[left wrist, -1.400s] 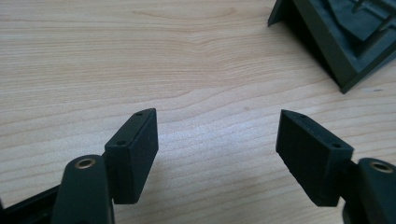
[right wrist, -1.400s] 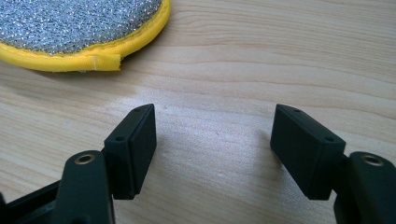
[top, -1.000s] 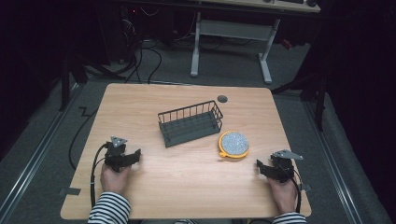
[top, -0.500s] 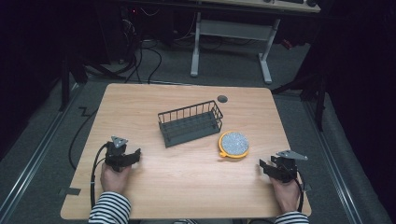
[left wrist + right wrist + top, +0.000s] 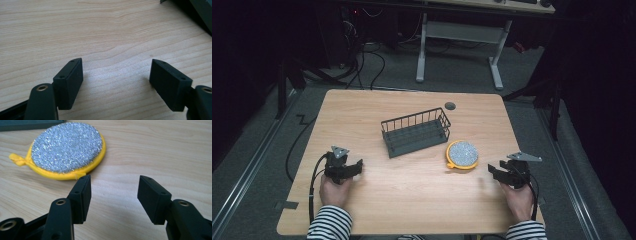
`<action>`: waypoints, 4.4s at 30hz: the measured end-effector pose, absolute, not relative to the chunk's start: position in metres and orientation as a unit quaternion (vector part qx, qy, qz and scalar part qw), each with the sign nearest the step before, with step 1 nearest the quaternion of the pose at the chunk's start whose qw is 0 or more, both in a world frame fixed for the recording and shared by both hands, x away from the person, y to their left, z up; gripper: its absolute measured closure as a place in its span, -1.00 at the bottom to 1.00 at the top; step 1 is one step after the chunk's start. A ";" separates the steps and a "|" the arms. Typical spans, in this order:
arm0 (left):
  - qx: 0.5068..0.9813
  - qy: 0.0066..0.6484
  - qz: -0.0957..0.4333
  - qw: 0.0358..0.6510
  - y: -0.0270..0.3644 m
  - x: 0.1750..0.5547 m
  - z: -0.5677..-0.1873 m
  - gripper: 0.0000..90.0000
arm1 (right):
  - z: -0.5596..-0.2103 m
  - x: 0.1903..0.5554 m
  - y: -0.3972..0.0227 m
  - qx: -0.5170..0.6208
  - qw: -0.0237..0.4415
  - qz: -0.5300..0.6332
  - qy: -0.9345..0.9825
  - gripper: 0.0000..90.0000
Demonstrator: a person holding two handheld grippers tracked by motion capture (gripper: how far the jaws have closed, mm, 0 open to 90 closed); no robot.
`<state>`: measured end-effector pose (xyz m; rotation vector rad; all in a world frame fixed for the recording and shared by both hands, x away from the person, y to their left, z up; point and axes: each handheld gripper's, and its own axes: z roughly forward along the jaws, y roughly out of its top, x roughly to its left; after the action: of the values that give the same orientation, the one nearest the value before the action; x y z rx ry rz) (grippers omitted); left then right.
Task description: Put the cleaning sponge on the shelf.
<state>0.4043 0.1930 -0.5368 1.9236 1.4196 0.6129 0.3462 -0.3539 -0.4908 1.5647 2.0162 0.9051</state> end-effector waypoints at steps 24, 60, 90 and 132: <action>0.736 0.542 0.234 0.330 0.193 0.404 -0.537 -0.39 | -0.465 0.405 -0.325 0.561 0.180 0.308 0.747 -0.09; 0.739 0.540 0.233 0.329 0.192 0.403 -0.537 -0.40 | -0.496 0.462 -0.308 0.587 0.031 0.260 0.766 0.57; 0.739 0.540 0.233 0.330 0.192 0.404 -0.537 -0.40 | -0.459 0.441 -0.318 0.539 0.086 0.317 0.776 0.70; 0.740 0.538 0.231 0.331 0.191 0.404 -0.537 -0.42 | -0.356 0.485 -0.248 0.474 0.140 0.373 0.785 0.70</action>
<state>0.4036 0.1914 -0.5367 1.9354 1.4056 0.6045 0.4854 -0.2475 -0.3556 1.3691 2.2677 1.0789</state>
